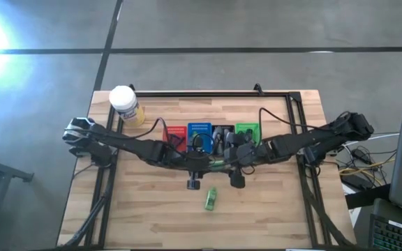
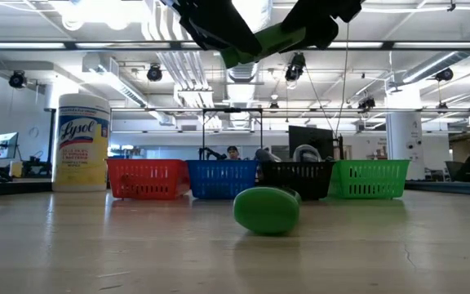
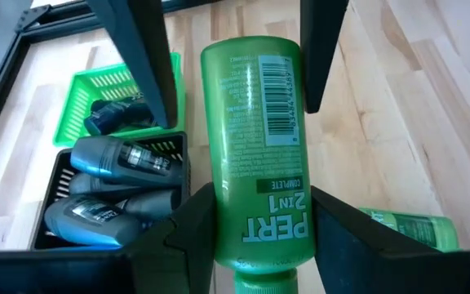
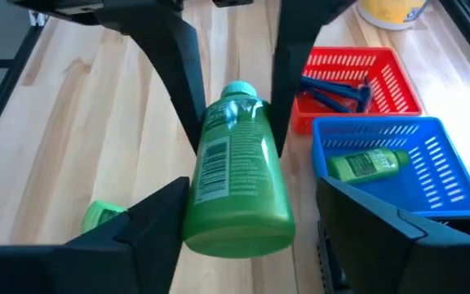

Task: Pick & Place Travel size toiletries
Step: Put the green shampoo into the blue bin

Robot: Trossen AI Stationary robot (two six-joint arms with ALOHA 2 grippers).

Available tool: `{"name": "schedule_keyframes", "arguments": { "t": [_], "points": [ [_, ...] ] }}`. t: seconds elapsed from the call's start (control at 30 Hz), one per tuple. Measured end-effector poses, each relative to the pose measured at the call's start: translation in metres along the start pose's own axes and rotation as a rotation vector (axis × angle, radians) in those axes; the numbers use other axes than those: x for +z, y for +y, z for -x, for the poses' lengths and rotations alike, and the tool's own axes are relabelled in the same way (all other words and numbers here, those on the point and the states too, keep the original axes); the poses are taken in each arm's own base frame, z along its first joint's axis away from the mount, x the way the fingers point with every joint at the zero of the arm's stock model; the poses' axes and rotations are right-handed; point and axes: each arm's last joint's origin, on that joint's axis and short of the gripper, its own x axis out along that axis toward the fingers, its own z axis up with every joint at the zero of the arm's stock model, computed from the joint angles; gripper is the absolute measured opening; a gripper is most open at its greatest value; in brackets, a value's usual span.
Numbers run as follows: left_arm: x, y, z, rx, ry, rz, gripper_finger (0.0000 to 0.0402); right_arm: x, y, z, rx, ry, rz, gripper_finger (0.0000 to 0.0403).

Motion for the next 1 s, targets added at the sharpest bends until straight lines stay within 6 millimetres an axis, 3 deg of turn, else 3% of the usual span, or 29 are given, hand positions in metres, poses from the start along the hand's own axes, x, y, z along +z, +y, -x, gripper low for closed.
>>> {"name": "schedule_keyframes", "arguments": {
  "t": [0.33, 0.43, 0.6, 0.73, 0.87, 1.0],
  "points": [
    [0.0, 0.001, 0.0, 0.007, -0.001, 0.007, 0.0168, 0.0, 0.0, 0.0, 0.009, 0.001, 0.016, 0.0181],
    [0.0, 0.001, 0.001, 0.01, -0.001, 0.014, 0.0182, 0.0, 0.0, 0.0, 0.012, 0.0, 0.003, 0.0162],
    [-0.004, 0.003, 0.009, 0.018, 0.053, 0.05, 0.0223, 0.0, 0.0, 0.0, 0.0, 0.001, -0.067, 0.0162],
    [-0.012, 0.006, 0.026, 0.103, 0.143, 0.091, 0.0256, 0.0, -0.002, 0.0, -0.072, -0.021, -0.183, 0.0179],
    [-0.017, 0.009, 0.059, 0.272, 0.179, 0.159, 0.0277, 0.004, -0.006, -0.002, -0.205, -0.114, -0.403, 0.0175],
    [-0.031, 0.01, 0.093, 0.409, 0.199, 0.197, 0.0281, 0.006, -0.005, -0.021, -0.28, -0.231, -0.604, 0.0163]
  ]
}}
